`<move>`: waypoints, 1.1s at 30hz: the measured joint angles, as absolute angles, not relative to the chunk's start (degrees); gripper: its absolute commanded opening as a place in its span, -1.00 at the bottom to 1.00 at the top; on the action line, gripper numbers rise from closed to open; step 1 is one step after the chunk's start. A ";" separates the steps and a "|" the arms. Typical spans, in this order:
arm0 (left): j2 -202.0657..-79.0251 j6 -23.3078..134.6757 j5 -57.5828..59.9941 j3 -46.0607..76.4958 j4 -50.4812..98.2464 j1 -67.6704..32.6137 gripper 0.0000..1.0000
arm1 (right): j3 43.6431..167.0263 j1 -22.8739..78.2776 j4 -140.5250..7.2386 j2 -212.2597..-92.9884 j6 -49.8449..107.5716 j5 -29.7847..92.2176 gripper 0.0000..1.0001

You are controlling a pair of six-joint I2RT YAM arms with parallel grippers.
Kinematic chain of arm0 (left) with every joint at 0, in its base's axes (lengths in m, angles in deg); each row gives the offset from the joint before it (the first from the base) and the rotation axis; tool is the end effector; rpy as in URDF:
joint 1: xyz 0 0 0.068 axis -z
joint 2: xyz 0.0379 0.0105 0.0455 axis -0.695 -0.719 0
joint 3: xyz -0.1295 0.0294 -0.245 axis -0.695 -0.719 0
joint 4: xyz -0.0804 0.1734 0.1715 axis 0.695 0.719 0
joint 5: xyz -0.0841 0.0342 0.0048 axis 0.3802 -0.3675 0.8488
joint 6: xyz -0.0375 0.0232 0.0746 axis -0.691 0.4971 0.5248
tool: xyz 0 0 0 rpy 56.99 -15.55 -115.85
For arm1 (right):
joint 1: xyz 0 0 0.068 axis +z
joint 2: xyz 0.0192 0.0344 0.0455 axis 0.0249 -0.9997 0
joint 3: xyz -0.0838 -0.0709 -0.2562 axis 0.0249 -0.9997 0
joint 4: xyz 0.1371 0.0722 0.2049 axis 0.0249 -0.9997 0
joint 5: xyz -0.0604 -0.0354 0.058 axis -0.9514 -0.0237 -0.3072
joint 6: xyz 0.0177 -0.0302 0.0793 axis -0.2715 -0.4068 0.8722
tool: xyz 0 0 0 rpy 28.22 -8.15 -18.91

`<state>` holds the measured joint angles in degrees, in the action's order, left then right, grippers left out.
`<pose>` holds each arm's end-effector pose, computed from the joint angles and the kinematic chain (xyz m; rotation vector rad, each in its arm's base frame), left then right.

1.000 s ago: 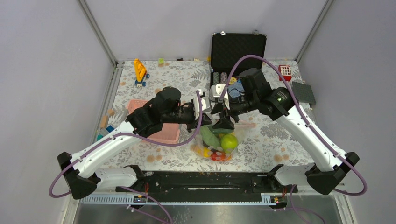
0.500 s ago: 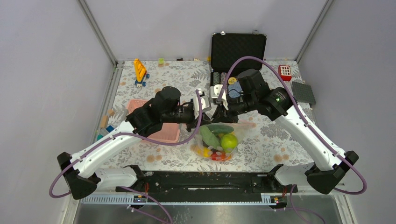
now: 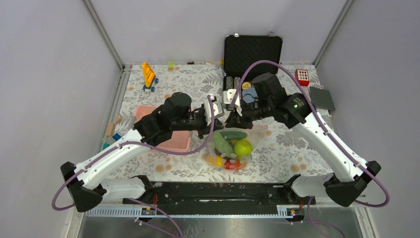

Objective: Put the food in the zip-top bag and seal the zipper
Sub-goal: Zip the zipper food storage bag at the center of the board.

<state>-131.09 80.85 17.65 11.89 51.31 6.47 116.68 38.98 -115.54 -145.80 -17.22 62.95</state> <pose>0.1530 -0.2359 0.3772 1.3091 1.5395 -0.8388 0.1775 0.2150 0.4051 -1.6431 1.3786 0.7658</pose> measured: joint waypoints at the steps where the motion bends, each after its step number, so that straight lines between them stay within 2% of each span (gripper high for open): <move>1: -131.03 81.02 17.13 11.78 51.07 6.47 -1.00 | 116.64 39.00 -115.35 -145.61 -17.33 61.92 -1.00; 11: -130.09 84.00 11.64 8.89 49.87 6.54 -1.00 | 112.92 38.80 -116.20 -142.50 -18.14 49.73 -1.00; 23: -128.60 85.31 10.90 8.02 49.03 5.64 -1.00 | 108.20 27.31 -119.39 -136.62 -16.69 45.57 -1.00; 33: -128.49 85.92 10.99 8.02 48.40 5.55 -1.00 | 104.09 26.63 -117.53 -130.57 -15.01 44.61 -1.00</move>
